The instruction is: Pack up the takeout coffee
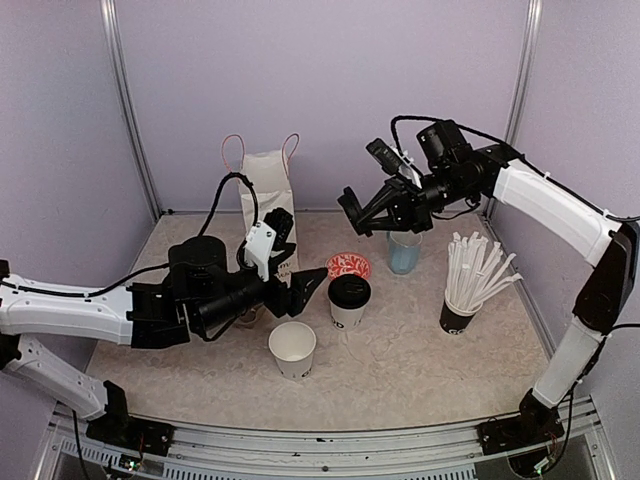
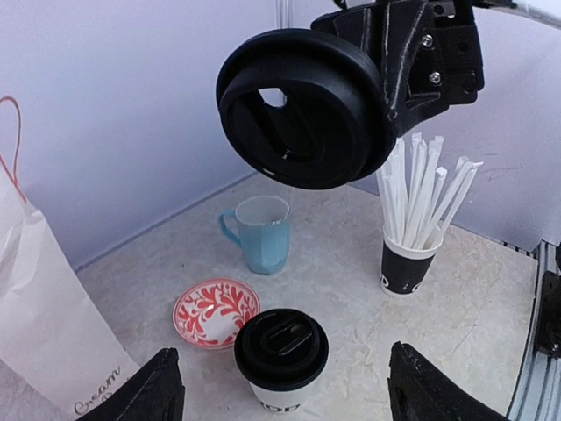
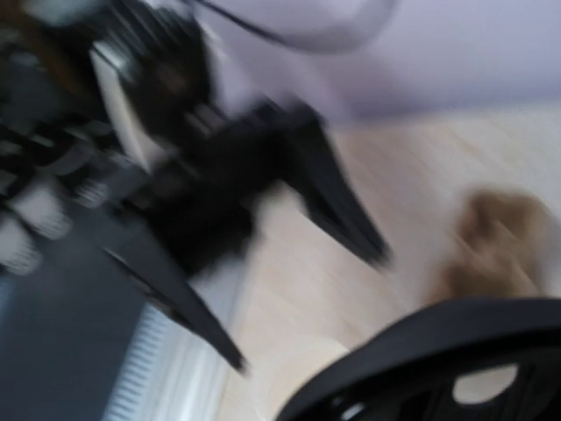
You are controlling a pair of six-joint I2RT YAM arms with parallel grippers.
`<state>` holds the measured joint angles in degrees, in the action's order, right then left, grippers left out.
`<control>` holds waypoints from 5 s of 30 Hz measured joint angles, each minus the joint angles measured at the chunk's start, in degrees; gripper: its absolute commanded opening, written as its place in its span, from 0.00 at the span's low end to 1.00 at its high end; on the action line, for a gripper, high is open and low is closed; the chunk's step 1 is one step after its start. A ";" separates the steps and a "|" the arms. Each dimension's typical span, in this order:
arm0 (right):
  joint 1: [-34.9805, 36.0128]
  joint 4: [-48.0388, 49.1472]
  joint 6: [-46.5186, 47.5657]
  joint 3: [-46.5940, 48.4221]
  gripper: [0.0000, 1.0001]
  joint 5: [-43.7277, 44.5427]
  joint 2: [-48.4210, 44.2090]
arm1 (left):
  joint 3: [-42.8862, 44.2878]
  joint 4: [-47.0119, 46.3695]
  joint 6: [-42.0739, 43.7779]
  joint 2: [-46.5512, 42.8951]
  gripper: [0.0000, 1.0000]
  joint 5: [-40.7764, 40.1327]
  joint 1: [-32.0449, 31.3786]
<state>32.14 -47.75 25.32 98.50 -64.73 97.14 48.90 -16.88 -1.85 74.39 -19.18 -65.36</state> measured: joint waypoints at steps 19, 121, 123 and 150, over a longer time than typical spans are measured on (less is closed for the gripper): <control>5.53 2.34 -4.63 0.46 0.05 -17.33 0.33 | 0.83 -28.50 12.50 7.93 0.82 10.45 0.09; 5.25 5.25 -4.59 -15.98 0.53 12.11 3.26 | 48.76 89.33 -18.75 32.96 0.65 11.39 -0.04; 5.25 5.18 -4.59 -15.98 0.53 12.11 3.26 | 48.76 89.53 -18.75 32.96 0.65 11.32 -0.04; 5.25 4.52 -4.00 -16.79 0.53 12.11 3.28 | 47.50 86.99 -17.62 33.57 0.72 11.78 0.09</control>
<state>37.39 -43.22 21.32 81.71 -52.62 100.42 96.40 70.11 -19.46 107.96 -7.40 -65.28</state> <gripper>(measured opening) 0.530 0.721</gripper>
